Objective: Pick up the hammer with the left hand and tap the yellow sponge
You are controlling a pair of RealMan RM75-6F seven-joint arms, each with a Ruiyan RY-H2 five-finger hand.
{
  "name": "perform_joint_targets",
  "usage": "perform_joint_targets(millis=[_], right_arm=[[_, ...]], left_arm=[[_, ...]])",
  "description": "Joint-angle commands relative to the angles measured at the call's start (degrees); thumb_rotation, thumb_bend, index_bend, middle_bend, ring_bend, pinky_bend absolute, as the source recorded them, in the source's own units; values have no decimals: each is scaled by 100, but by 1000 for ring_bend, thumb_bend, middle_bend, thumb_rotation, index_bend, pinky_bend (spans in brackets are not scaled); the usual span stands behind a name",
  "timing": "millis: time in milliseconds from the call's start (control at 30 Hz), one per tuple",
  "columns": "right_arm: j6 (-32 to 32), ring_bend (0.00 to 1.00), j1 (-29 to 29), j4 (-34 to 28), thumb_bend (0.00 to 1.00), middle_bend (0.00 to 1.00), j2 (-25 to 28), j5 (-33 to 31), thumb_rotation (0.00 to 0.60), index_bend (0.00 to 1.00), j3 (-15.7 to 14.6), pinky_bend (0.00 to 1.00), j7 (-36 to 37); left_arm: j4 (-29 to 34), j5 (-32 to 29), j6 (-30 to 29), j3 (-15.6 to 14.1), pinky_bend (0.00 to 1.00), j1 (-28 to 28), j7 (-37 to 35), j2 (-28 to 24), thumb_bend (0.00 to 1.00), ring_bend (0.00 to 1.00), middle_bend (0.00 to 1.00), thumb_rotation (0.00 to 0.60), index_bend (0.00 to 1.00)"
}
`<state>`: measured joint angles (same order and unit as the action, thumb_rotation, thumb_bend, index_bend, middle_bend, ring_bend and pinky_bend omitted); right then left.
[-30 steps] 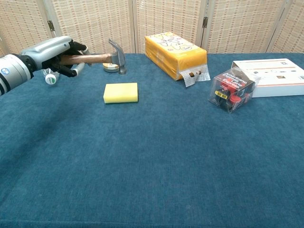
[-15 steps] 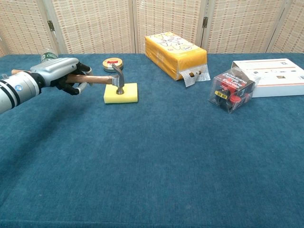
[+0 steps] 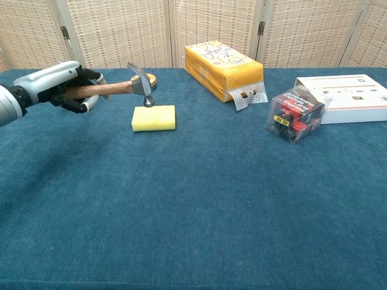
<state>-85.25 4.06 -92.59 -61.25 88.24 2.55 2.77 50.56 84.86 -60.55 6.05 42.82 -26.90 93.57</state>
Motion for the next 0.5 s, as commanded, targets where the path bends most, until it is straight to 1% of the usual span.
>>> perform_joint_targets(millis=[33, 67, 100, 133, 167, 200, 233, 300, 367, 433, 500], right_arm=[[-9, 196, -9, 10, 260, 345, 5, 0, 600, 57, -1, 191, 18], [-10, 196, -11, 14, 260, 345, 9, -1, 600, 57, -3, 191, 26], [-9, 196, -13, 18, 260, 345, 11, 0, 600, 57, -4, 191, 32], [-10, 196, -14, 25, 260, 345, 12, -1, 600, 57, -4, 191, 42], [-8, 196, -13, 32, 260, 345, 11, -3, 600, 57, -3, 191, 50], [-3, 196, -11, 39, 260, 345, 9, -6, 600, 57, -1, 191, 59], [5, 196, -5, 48, 260, 345, 7, -10, 600, 57, 2, 191, 71], [27, 196, 6, 62, 260, 345, 5, -16, 600, 57, 6, 191, 84], [52, 196, 26, 74, 260, 345, 6, -14, 600, 57, 11, 191, 94], [64, 196, 41, 81, 260, 345, 3, -5, 600, 57, 17, 191, 99], [84, 196, 61, 89, 260, 345, 3, -1, 600, 57, 23, 191, 107]], left_arm=[[277, 79, -6, -162, 712, -126, 266, -193, 678, 704, 855, 600, 700], [464, 41, 124, -220, 694, -155, 407, -321, 657, 660, 794, 600, 634], [654, -15, 271, -263, 655, -172, 521, -450, 613, 585, 704, 600, 542], [950, -114, 471, -303, 582, -192, 676, -648, 539, 465, 571, 600, 420], [1178, -209, 589, -311, 529, -213, 805, -797, 492, 392, 493, 600, 351], [1398, -313, 659, -303, 439, -245, 941, -933, 426, 279, 373, 600, 248], [1663, -449, 672, -273, 376, -307, 1108, -1081, 388, 210, 297, 600, 182], [1994, -630, 600, -225, 305, -425, 1296, -1253, 346, 130, 218, 600, 105], [2332, -829, 529, -182, 274, -556, 1479, -1438, 321, 91, 173, 600, 57], [2586, -949, 430, -153, 263, -664, 1609, -1578, 302, 77, 152, 600, 27], [2846, -1054, 193, -102, 262, -822, 1735, -1695, 295, 76, 149, 600, 21]])
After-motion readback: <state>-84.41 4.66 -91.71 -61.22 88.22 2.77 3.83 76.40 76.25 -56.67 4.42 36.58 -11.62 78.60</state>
